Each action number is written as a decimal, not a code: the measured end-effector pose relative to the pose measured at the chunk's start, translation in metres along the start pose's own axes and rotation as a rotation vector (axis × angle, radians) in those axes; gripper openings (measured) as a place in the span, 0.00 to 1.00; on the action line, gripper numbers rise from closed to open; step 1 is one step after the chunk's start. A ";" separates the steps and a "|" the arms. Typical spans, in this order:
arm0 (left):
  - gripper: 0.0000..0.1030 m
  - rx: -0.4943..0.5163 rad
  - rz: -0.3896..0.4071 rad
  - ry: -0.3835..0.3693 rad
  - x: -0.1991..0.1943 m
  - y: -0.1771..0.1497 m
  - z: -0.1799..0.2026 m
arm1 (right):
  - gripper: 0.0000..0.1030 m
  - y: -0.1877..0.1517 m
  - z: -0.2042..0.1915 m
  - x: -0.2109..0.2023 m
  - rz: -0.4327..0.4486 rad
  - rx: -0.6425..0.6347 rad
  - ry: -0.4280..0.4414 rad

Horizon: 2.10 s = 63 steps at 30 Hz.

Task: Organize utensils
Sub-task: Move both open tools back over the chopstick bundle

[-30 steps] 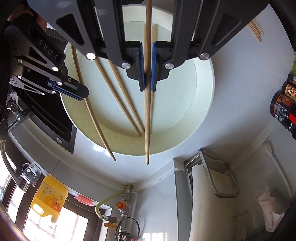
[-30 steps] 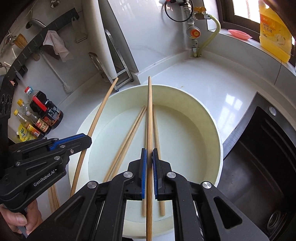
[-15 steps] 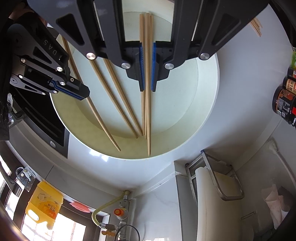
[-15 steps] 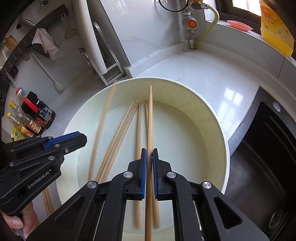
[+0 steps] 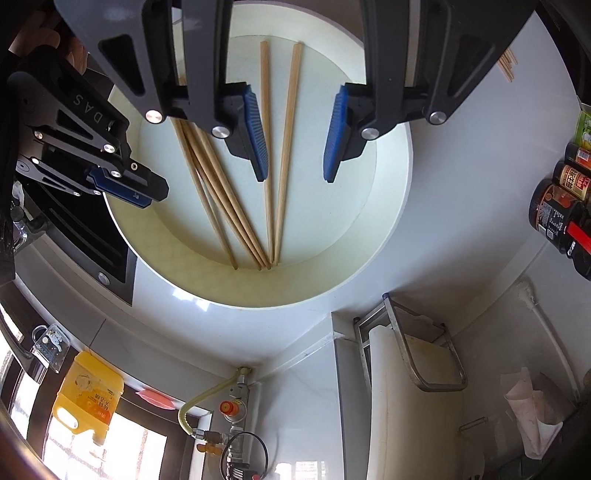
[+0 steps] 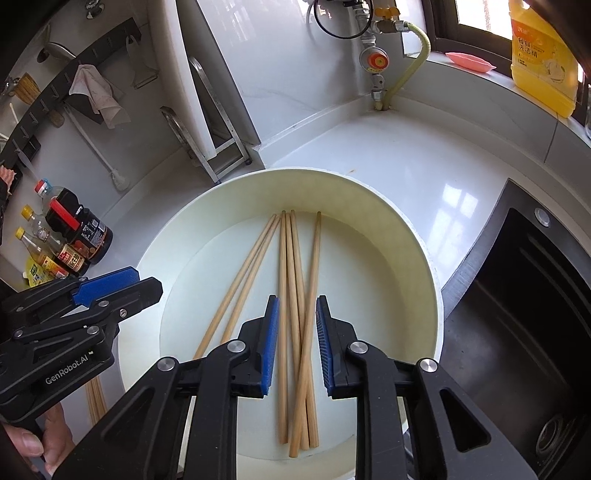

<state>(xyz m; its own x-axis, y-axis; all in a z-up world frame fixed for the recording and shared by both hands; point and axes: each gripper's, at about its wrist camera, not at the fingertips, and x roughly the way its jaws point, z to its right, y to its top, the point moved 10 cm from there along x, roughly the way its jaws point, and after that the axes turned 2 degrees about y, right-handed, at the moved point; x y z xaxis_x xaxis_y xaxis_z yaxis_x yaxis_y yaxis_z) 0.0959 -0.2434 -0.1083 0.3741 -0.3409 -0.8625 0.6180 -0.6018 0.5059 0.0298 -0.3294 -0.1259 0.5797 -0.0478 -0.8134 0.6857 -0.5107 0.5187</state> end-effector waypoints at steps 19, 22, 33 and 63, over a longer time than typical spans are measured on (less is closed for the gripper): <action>0.35 -0.045 0.014 0.046 -0.038 -0.056 -0.043 | 0.24 -0.033 -0.051 -0.021 -0.012 -0.079 0.015; 0.35 -0.063 0.014 0.052 -0.044 -0.066 -0.053 | 0.24 -0.036 -0.063 -0.023 -0.015 -0.100 0.025; 0.38 -0.160 0.013 0.118 -0.068 -0.101 -0.103 | 0.27 -0.055 -0.121 -0.029 -0.037 -0.207 0.087; 0.52 -0.607 -0.068 0.310 -0.105 -0.262 -0.232 | 0.34 -0.154 -0.276 0.018 -0.250 -0.536 0.287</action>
<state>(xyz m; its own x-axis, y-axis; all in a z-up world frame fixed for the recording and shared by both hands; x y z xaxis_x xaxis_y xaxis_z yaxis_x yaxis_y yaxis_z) 0.0551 0.1181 -0.1468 0.4456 -0.0397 -0.8944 0.8914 -0.0725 0.4473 0.0563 -0.0148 -0.1478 0.4176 0.2857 -0.8626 0.8965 0.0251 0.4423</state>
